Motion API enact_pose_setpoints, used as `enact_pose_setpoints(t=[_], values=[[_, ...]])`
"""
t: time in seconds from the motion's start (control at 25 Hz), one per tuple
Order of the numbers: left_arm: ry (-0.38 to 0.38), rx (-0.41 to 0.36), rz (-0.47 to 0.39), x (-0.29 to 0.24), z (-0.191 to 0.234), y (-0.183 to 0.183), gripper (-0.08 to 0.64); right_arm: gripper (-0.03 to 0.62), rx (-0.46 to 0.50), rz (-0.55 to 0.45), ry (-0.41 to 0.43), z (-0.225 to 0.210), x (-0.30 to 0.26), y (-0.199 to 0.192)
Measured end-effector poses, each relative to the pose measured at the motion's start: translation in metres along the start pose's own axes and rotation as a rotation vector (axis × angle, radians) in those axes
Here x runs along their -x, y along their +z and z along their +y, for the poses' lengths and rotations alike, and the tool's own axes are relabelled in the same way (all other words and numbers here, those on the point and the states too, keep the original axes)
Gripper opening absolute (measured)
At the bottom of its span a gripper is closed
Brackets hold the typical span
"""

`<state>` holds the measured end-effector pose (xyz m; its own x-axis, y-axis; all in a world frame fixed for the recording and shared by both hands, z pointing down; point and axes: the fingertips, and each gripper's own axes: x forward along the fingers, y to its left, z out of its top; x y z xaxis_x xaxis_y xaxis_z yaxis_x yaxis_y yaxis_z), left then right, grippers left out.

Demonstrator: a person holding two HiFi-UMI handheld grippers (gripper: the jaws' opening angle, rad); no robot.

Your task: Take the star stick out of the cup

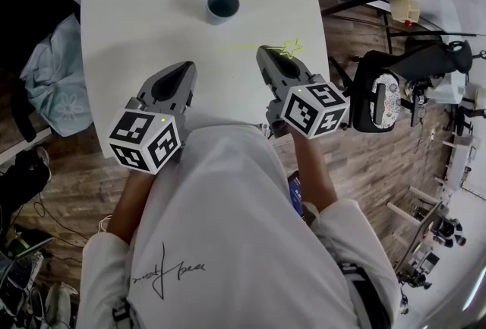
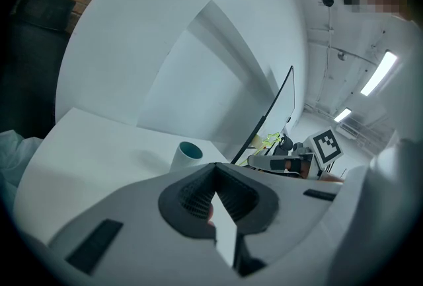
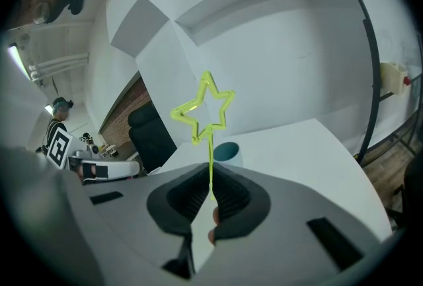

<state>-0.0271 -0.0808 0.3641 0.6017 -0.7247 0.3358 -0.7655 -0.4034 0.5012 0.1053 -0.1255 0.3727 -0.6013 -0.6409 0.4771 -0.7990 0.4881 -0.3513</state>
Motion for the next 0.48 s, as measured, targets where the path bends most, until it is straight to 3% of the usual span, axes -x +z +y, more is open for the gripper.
enact_pose_setpoints(t=[0.48], values=[[-0.001,-0.005,-0.003,-0.0016,0.0002,0.0014,0.004,0.020,0.018,0.021,0.006,0.0019,0.0022,-0.0058]])
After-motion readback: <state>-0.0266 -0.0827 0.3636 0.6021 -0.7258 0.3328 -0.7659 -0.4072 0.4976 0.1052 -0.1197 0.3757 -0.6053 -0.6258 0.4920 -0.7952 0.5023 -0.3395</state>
